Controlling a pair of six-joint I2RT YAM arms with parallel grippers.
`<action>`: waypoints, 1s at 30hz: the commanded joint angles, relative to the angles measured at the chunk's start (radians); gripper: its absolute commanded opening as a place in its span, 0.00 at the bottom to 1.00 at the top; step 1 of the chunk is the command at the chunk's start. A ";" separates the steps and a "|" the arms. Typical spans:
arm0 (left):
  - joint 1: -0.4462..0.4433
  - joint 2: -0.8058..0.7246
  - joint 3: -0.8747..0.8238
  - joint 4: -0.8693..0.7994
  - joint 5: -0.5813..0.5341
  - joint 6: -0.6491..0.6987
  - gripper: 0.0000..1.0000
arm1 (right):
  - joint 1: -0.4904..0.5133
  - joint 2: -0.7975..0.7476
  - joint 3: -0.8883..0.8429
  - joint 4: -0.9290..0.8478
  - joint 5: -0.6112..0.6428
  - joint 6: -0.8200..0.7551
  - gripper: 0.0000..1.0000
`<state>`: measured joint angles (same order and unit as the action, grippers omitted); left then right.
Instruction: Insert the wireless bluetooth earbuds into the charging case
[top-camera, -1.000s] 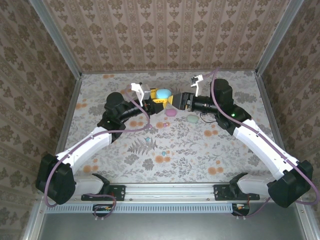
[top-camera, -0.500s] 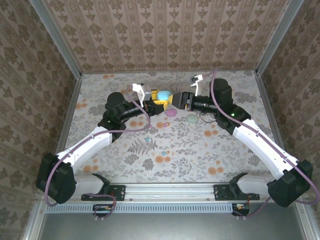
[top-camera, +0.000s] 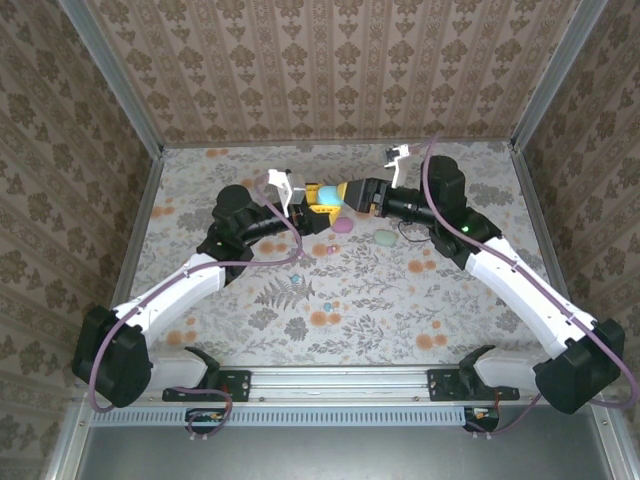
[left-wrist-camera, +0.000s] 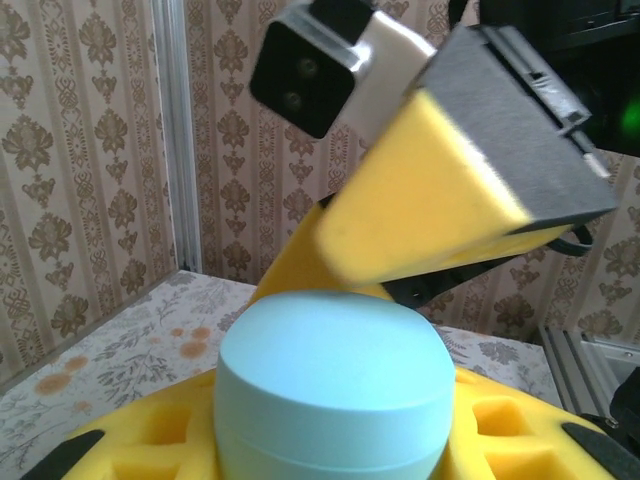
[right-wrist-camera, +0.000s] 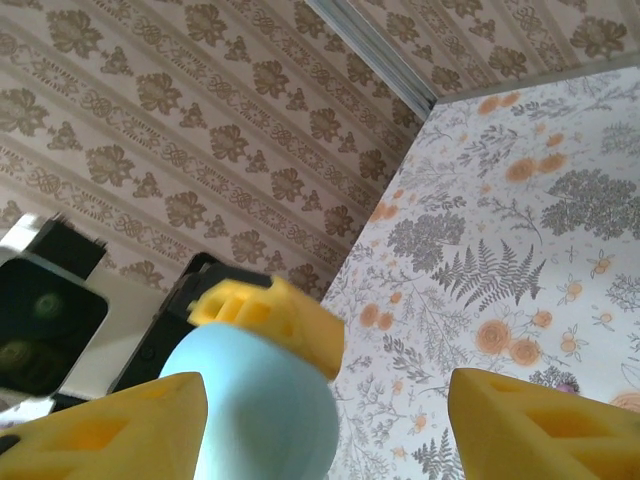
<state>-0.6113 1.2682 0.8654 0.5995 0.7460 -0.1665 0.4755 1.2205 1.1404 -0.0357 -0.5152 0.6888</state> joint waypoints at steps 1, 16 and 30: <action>0.008 -0.021 0.016 0.036 -0.003 -0.034 0.32 | -0.005 -0.076 -0.025 -0.043 -0.052 -0.102 0.67; 0.010 -0.018 0.025 0.057 0.015 -0.062 0.33 | -0.005 -0.020 0.020 -0.143 -0.069 -0.130 0.64; 0.007 -0.021 0.050 -0.064 0.089 0.027 0.32 | -0.040 -0.023 0.021 -0.015 -0.079 -0.020 0.62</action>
<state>-0.5999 1.2678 0.8848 0.5667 0.7639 -0.1791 0.4500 1.2003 1.1286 -0.1329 -0.5896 0.6308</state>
